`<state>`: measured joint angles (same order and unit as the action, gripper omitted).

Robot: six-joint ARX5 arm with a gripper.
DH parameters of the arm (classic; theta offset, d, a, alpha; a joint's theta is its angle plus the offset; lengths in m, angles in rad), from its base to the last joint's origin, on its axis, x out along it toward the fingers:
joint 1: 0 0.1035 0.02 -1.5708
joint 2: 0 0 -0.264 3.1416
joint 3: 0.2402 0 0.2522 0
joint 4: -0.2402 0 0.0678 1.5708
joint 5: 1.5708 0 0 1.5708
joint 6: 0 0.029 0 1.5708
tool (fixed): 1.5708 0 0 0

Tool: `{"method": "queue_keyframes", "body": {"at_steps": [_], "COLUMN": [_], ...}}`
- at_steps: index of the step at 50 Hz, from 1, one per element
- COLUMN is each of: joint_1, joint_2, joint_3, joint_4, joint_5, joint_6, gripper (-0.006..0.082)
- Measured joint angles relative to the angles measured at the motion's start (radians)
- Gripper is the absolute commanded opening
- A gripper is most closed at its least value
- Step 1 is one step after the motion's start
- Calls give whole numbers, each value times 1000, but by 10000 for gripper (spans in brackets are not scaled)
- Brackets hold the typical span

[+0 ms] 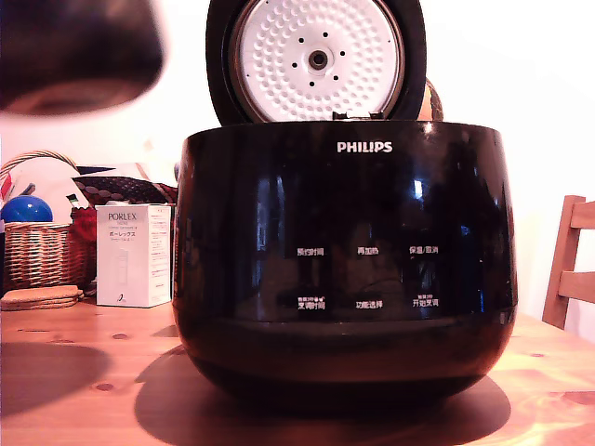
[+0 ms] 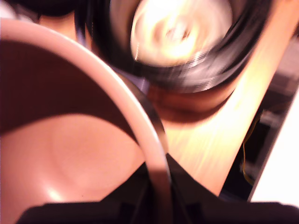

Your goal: Place the pot you are holding inside the rice cooker

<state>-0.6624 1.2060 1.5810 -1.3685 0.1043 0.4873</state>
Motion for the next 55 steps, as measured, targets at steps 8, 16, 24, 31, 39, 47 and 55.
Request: {"method": "queue_keyframes", "body": {"at_steps": [8,16,24,31,39,47,55], "joint_1": [-77,-136,-177,-197,-214,-230,-243], "joint_2": [1,21,97,175,218,255,315], "joint_3": [11,11,11,11,12,43,124], "joint_4": [5,42,86,122,180,195,212], "joint_5": [4,4,14,26,42,64,79], "joint_6": [-7,-9,-8,-2,21,40,55], "gripper": [-22,-22,-22,-22,-22,-22,-22]}}
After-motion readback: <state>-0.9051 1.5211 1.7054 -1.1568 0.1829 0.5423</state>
